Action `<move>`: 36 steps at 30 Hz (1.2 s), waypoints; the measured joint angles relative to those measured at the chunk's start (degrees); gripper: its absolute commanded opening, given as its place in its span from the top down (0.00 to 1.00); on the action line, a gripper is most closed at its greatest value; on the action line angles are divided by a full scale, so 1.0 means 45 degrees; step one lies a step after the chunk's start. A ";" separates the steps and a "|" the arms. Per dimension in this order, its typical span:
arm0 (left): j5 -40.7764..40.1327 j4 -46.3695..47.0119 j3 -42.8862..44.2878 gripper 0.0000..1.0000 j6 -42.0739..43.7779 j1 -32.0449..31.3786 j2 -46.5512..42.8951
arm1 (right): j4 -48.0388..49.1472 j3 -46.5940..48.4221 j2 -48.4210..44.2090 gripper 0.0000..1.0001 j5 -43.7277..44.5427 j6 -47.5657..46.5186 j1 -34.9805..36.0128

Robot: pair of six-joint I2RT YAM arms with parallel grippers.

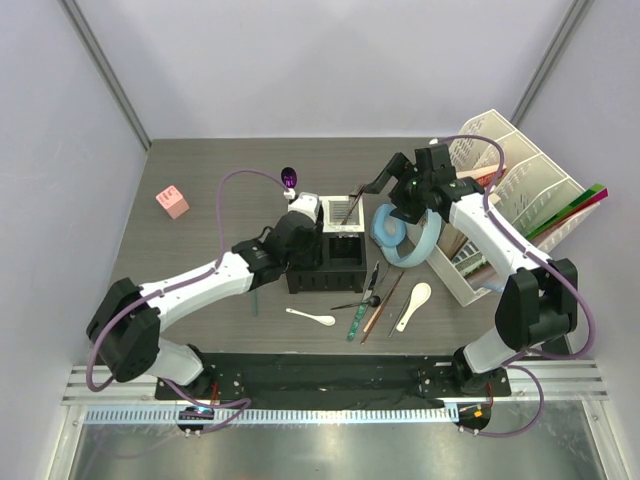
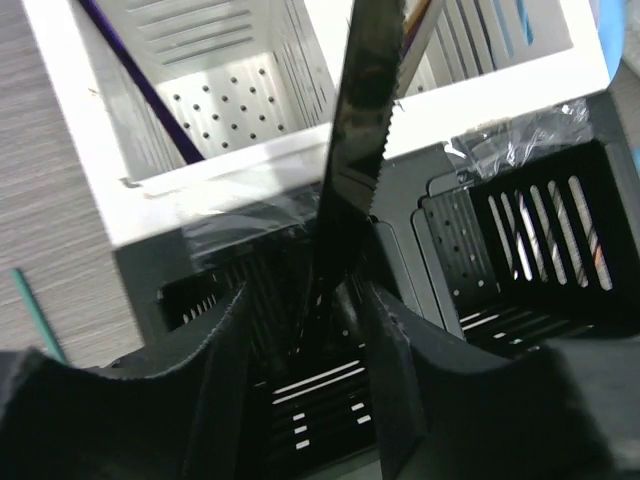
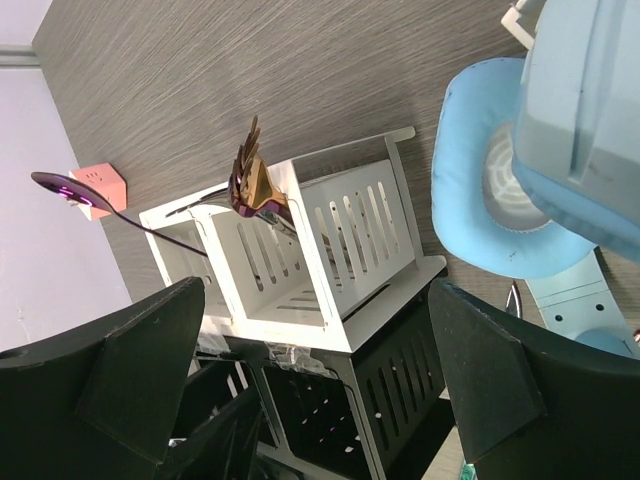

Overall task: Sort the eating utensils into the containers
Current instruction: Place the knife in the container.

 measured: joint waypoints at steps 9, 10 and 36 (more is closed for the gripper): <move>-0.1195 -0.0913 0.0403 0.41 0.0029 0.0005 -0.1078 | -0.0010 0.0000 0.0000 0.00 0.0053 0.0039 0.0117; -0.1341 -0.1098 0.0554 0.40 0.0029 0.0019 -0.1151 | -0.0010 0.0000 0.0000 0.00 0.0053 0.0039 0.0117; 0.0010 -0.5275 0.0102 0.47 -0.3662 0.7053 0.1010 | 0.0000 -0.0947 -0.0539 0.00 0.0403 -0.0690 -0.0889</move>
